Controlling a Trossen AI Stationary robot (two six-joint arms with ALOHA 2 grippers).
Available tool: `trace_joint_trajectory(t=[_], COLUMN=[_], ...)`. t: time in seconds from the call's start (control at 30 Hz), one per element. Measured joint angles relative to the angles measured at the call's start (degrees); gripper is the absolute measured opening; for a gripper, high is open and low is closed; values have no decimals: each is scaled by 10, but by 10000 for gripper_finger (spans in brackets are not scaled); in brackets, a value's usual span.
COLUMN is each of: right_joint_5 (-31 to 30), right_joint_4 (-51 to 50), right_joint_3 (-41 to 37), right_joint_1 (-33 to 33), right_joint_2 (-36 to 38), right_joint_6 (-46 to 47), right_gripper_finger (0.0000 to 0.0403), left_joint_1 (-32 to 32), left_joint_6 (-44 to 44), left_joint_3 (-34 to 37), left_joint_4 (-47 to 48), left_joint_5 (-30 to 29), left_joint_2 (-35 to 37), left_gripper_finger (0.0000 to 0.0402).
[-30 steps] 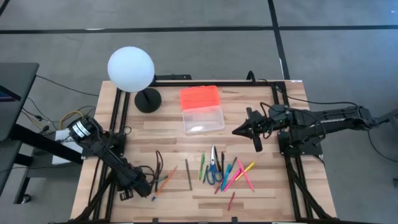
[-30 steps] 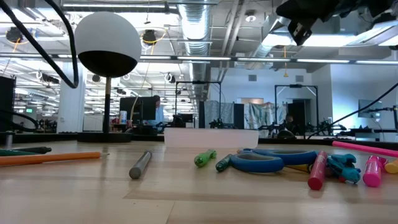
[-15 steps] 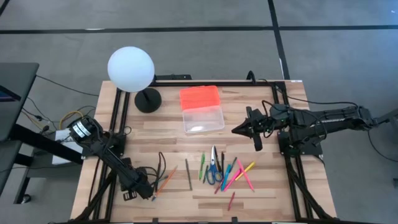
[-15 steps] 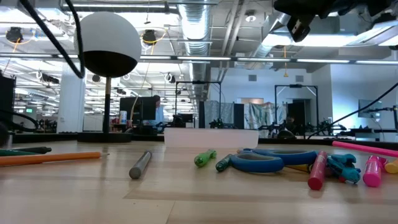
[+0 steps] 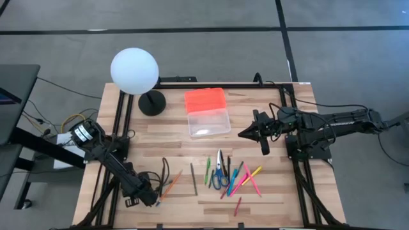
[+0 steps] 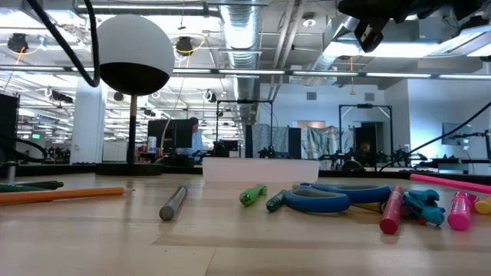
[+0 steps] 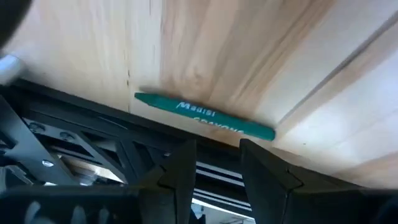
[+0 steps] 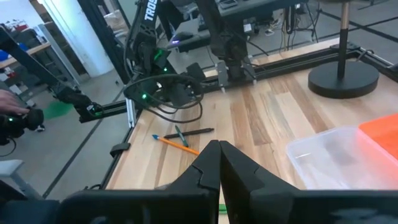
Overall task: Pick & place school supplies into a supply box
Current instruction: Put the green crayon into the supply box
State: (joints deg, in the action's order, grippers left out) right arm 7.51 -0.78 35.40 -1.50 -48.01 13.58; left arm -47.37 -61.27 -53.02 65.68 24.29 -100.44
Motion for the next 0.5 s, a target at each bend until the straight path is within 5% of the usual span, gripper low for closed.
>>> trace_joint_trajectory(t=[0.5], right_joint_5=[0], right_joint_4=[0], right_joint_3=[0], right_joint_1=[0], right_joint_2=[0], right_joint_6=[10], right_gripper_finger=[0], left_joint_1=[-8], left_joint_6=[-27], left_joint_3=[52], left_joint_4=[-117], left_joint_5=[17], left_joint_2=[2], left_gripper_finger=[118])
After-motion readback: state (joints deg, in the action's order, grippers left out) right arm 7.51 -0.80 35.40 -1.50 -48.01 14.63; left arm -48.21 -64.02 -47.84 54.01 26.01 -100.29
